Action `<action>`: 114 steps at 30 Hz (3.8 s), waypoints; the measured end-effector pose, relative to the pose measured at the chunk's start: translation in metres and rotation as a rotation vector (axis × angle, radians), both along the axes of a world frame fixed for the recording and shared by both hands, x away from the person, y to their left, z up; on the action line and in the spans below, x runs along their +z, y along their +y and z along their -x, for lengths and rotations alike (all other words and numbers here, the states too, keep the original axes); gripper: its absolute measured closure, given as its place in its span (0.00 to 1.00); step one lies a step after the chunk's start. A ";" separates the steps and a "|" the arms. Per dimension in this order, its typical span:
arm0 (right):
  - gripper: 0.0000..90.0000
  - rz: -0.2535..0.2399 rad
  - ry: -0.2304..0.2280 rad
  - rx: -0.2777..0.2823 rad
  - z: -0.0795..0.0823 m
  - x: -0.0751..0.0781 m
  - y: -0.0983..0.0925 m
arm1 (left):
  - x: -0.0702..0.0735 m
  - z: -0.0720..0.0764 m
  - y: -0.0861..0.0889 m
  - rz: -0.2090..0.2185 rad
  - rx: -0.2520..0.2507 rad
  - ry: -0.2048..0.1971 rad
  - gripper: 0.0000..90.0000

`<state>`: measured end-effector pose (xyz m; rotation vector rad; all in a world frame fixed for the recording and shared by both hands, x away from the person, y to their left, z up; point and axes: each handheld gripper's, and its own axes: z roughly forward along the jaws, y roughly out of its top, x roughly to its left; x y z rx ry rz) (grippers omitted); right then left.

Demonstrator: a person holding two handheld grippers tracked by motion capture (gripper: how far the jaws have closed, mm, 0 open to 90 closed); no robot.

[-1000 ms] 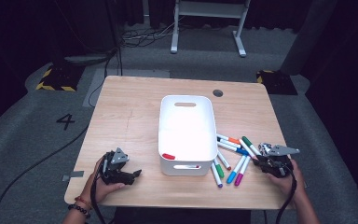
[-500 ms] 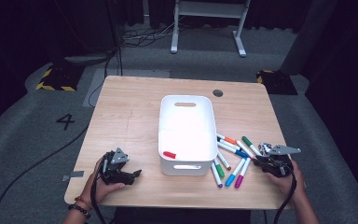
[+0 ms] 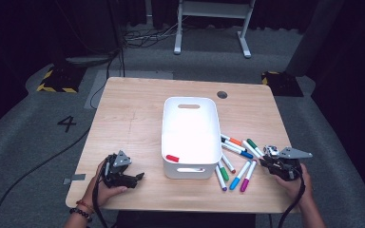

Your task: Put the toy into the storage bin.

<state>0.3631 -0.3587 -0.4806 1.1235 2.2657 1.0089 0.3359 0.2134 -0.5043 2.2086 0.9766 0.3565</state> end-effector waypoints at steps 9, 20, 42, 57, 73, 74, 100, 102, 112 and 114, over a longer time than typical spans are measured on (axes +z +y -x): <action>0.83 -0.034 -0.044 0.007 0.005 0.011 -0.005 | 0.000 0.000 0.000 -0.001 -0.001 -0.001 0.18; 0.83 -0.086 -0.139 0.066 0.018 0.051 0.004 | 0.000 0.000 0.000 0.000 0.000 0.000 0.18; 0.83 -0.111 -0.210 0.235 0.008 0.114 0.051 | 0.000 0.000 0.000 0.001 0.000 0.000 0.18; 0.83 -0.116 -0.207 0.342 0.004 0.132 0.087 | 0.000 0.000 0.000 0.001 0.000 0.001 0.18; 0.83 -0.096 -0.201 0.442 0.004 0.142 0.126 | 0.000 0.000 0.000 0.001 0.000 0.000 0.18; 0.83 -0.086 -0.201 0.453 0.003 0.142 0.129 | 0.000 0.000 0.000 -0.001 -0.002 -0.001 0.18; 0.83 0.061 -0.049 0.675 -0.020 0.128 0.204 | 0.000 0.000 0.000 -0.001 -0.004 0.001 0.18; 0.83 0.073 -0.035 0.684 -0.023 0.127 0.206 | 0.000 -0.001 0.000 -0.002 -0.007 0.001 0.18; 0.83 0.141 0.039 0.733 -0.030 0.123 0.213 | 0.000 0.000 0.000 -0.002 -0.007 -0.001 0.18; 0.83 0.150 0.055 0.738 -0.030 0.122 0.213 | 0.000 0.000 0.000 -0.002 -0.006 -0.001 0.18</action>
